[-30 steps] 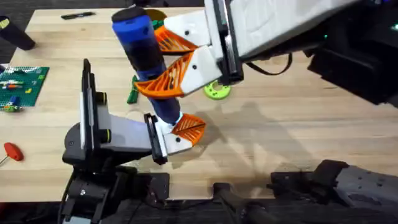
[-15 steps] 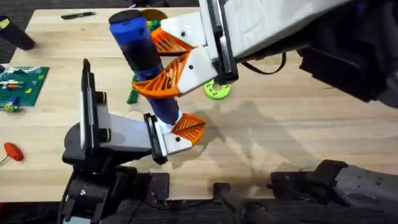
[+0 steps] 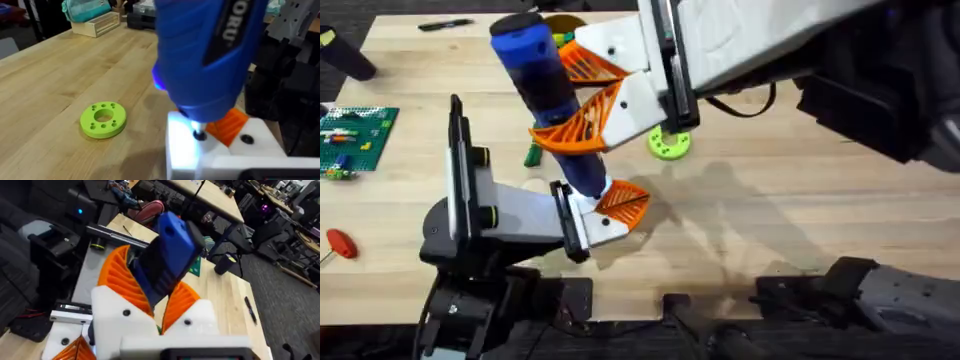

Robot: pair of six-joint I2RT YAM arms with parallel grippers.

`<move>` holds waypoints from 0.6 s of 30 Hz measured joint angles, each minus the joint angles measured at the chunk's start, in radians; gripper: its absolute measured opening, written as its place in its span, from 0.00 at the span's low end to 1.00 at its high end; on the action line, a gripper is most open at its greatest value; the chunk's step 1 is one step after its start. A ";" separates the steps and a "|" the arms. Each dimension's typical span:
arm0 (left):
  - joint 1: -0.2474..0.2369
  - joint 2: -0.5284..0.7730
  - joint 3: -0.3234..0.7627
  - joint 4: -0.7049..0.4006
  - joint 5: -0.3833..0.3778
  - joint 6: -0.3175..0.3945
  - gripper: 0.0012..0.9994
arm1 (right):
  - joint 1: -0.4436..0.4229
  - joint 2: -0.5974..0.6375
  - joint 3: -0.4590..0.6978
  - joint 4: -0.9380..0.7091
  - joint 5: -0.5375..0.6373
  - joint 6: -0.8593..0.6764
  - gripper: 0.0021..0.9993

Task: Pick up the gripper from the table and insert it into the empty holder that is missing its gripper. Then pick up a screw, insert it into the mounting hole, and use the screwdriver to tighten it. Finally, clean up the table by picking up the vegetable and placing it into the bucket.

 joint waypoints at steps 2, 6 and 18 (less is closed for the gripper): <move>0.000 0.000 0.000 0.000 0.001 0.002 0.01 | -0.005 0.000 0.003 0.006 0.000 0.000 0.00; 0.000 0.000 0.000 0.000 0.001 0.002 0.01 | -0.025 0.000 0.049 0.055 0.005 -0.001 0.00; 0.000 0.000 0.000 0.000 0.001 0.002 0.01 | -0.174 0.000 0.176 -0.101 0.056 -0.055 0.00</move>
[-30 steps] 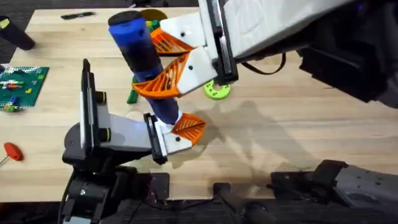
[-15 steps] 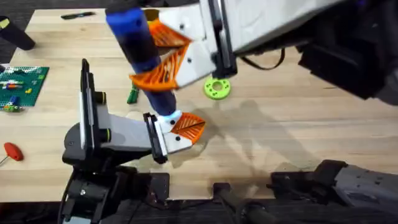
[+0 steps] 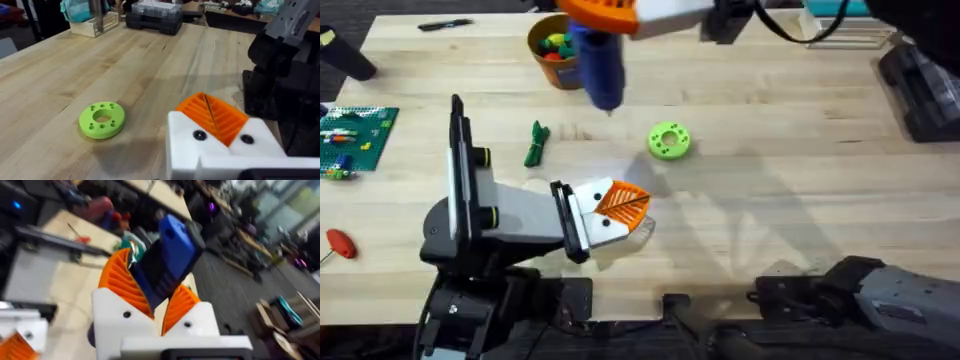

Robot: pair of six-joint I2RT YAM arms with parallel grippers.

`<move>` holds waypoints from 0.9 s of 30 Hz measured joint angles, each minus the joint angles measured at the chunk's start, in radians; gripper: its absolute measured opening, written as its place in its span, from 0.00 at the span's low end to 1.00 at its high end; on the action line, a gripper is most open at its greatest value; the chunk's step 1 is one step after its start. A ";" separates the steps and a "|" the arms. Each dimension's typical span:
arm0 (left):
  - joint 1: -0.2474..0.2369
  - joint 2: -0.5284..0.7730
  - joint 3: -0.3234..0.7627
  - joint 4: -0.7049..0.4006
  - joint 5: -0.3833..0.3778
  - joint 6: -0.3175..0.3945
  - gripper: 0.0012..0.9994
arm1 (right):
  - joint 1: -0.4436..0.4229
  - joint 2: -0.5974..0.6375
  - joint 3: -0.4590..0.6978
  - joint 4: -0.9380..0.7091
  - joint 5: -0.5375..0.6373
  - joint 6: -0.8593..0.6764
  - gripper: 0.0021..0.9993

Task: Pick up the gripper from the table and insert it into the empty holder that is missing its gripper. Then pick up a screw, insert it into the mounting hole, and use the screwdriver to tighten it. Finally, clean up the table by picking up the vegetable and placing it into the bucket.

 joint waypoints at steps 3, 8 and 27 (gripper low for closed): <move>0.000 0.000 0.000 0.000 0.000 0.000 0.01 | -0.038 0.005 0.001 -0.090 0.066 -0.081 0.00; 0.000 0.000 0.000 0.000 0.000 0.000 0.01 | -0.090 0.073 0.008 -0.233 0.264 -0.316 0.00; 0.000 0.000 0.000 0.000 0.000 0.000 0.01 | -0.209 0.513 0.010 -0.282 1.049 -0.900 0.00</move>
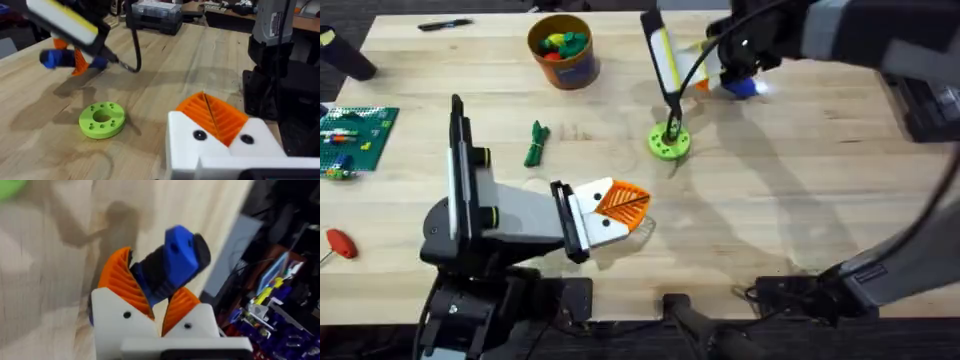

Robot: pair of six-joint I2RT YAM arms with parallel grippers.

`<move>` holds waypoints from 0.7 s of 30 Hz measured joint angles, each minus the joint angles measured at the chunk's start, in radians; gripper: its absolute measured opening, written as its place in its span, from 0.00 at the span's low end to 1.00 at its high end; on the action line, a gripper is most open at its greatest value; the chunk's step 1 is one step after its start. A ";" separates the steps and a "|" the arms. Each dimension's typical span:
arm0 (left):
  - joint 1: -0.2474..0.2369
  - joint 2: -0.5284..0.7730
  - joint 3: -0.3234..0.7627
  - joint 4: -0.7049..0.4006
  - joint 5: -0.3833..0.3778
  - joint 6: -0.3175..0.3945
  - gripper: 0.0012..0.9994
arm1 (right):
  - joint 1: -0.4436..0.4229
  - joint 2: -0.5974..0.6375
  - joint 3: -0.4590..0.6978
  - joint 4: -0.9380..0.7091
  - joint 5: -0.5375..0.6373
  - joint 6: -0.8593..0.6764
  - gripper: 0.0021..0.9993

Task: Pick up the gripper from the table and insert it into the empty holder that is missing its gripper. Then pick up a screw, insert it into the mounting hole, and use the screwdriver to tighten it. Finally, clean up the table by picking up the vegetable and placing it into the bucket.

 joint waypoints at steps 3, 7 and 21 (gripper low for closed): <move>0.000 0.000 0.000 0.000 0.000 0.000 0.01 | -0.009 0.067 0.000 0.003 0.054 -0.037 0.00; 0.000 0.000 0.000 0.000 0.000 0.000 0.01 | -0.019 0.125 0.003 0.004 0.087 -0.057 0.00; 0.000 0.000 0.000 0.000 0.000 0.000 0.01 | -0.011 0.120 0.036 0.009 0.140 0.065 0.99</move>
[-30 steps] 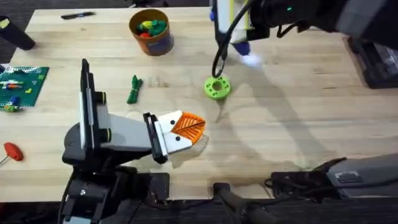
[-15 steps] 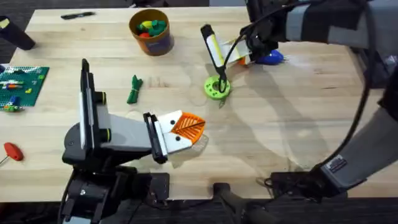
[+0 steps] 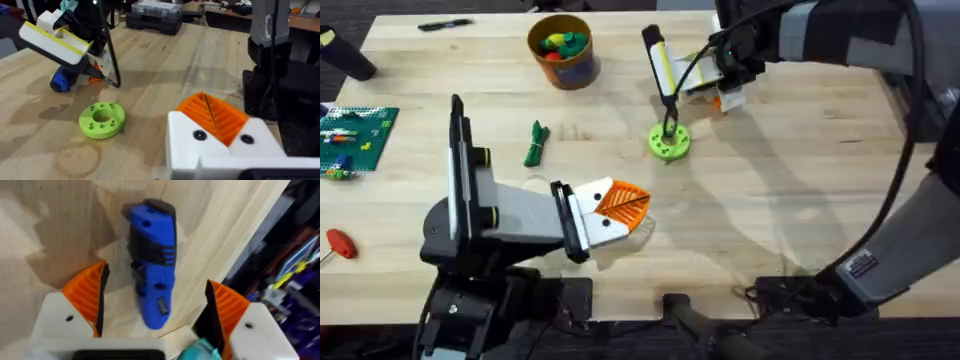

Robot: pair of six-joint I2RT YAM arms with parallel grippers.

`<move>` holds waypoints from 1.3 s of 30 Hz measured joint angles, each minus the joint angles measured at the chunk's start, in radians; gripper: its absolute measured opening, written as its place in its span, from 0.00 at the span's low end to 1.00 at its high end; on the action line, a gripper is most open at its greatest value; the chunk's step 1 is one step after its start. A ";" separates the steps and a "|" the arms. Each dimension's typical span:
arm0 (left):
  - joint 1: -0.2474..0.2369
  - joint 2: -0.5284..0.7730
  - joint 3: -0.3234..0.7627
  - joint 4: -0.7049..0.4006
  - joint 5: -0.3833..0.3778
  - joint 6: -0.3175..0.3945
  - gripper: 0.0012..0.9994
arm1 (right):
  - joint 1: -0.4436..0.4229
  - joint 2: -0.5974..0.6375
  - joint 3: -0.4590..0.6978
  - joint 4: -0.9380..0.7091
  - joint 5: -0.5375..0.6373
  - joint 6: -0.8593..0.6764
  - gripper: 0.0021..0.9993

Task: Pick up the gripper from the table and insert it into the empty holder that is missing its gripper. Then pick up a screw, insert it into the mounting hole, and use the screwdriver to tighten it. Finally, clean up the table by picking up the vegetable and placing it into the bucket.

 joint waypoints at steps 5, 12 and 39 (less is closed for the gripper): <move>0.000 0.000 0.000 0.000 0.000 0.000 0.01 | 0.015 -0.039 0.000 -0.089 0.013 0.203 0.99; 0.000 0.000 0.000 0.000 0.000 0.007 0.74 | 0.030 -0.179 0.000 -0.257 0.013 0.613 0.99; 0.000 0.247 0.440 -0.584 -0.638 -0.150 0.99 | -0.146 -0.666 0.000 -0.322 -0.248 1.475 0.99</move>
